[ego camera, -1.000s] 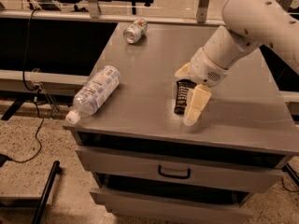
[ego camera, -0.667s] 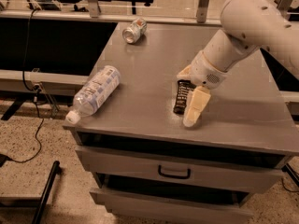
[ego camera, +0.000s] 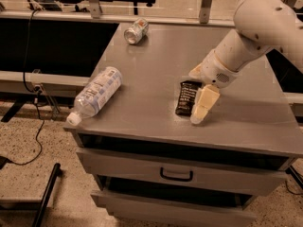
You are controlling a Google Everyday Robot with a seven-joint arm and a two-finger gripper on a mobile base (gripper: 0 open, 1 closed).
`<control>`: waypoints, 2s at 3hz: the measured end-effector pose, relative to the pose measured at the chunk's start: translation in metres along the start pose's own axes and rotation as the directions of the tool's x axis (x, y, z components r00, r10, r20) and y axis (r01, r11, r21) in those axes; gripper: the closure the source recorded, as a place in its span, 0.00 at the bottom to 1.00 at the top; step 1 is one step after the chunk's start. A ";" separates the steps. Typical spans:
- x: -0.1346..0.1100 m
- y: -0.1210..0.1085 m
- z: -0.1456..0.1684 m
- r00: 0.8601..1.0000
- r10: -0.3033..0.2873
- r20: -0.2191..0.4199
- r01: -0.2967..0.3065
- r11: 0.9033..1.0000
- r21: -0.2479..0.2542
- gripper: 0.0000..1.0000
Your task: Move rxbar chocolate near blue plastic bottle
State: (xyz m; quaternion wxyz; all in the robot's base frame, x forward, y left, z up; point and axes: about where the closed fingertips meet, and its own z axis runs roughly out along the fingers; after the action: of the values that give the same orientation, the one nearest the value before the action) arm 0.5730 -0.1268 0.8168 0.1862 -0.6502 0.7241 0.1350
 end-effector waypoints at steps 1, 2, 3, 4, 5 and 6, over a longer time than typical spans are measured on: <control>-0.001 0.000 0.002 1.000 -0.001 0.000 0.001 1.000 -0.003 0.24; -0.002 0.000 0.001 1.000 -0.002 0.000 0.002 1.000 -0.004 0.47; -0.005 0.000 -0.006 1.000 -0.002 0.000 0.002 1.000 -0.004 0.72; -0.009 -0.001 -0.013 1.000 -0.002 0.000 0.002 1.000 -0.004 0.99; -0.009 -0.001 -0.013 1.000 -0.002 0.000 0.002 1.000 -0.004 1.00; -0.018 -0.010 -0.024 1.000 -0.013 -0.004 0.013 1.000 0.014 1.00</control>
Offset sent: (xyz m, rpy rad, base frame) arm 0.0000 0.0013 -0.0012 0.0001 0.0019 0.0023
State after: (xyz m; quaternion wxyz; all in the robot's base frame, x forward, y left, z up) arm 0.5817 -0.1228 0.8469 0.1903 -0.6539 0.7210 0.1277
